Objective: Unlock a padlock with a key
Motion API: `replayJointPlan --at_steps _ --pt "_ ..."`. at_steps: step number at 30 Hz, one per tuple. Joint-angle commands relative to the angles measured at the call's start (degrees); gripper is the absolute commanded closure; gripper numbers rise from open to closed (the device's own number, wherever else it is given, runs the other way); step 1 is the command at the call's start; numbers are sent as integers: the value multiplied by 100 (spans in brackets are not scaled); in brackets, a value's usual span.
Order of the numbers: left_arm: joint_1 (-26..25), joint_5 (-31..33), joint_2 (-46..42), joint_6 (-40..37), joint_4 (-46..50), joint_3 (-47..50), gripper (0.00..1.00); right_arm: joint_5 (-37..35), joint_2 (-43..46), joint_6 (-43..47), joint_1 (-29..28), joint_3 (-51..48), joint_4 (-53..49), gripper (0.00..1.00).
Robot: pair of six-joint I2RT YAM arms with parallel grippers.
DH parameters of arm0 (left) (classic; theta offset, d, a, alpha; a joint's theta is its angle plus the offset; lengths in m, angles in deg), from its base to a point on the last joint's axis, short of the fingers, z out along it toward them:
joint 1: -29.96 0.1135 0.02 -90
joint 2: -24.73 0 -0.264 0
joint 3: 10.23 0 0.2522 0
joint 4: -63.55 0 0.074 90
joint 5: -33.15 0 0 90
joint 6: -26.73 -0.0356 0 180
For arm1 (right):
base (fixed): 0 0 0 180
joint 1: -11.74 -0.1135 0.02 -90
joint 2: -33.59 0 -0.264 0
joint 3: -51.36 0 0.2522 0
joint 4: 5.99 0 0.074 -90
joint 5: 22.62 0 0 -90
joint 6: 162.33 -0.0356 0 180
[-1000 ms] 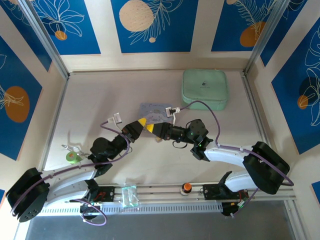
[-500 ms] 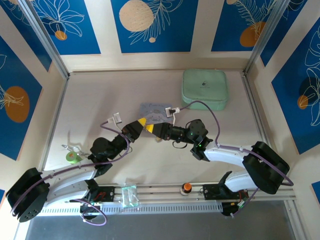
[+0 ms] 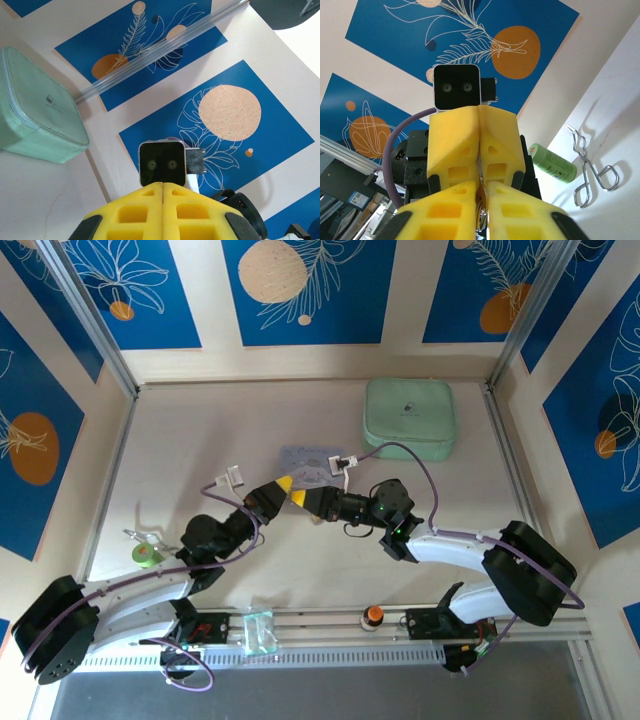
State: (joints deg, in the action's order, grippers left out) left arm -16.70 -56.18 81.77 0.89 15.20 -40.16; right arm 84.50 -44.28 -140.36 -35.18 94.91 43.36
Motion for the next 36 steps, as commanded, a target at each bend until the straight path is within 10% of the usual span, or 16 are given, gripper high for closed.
replayJointPlan --at_steps 1,14,24,36 --pt "42 81 -96 -4 -91 -20 100 -16 43 53 -43 72 157 93" --pt "39 232 -151 20 129 -10 100 30 168 57 7 -30 -39 99" --pt "50 470 -602 -257 1690 -256 11 111 576 69 280 -191 -667 100" --pt "55 667 -327 -1466 6769 -2234 7 1017 1295 1081 975 396 -4350 100"
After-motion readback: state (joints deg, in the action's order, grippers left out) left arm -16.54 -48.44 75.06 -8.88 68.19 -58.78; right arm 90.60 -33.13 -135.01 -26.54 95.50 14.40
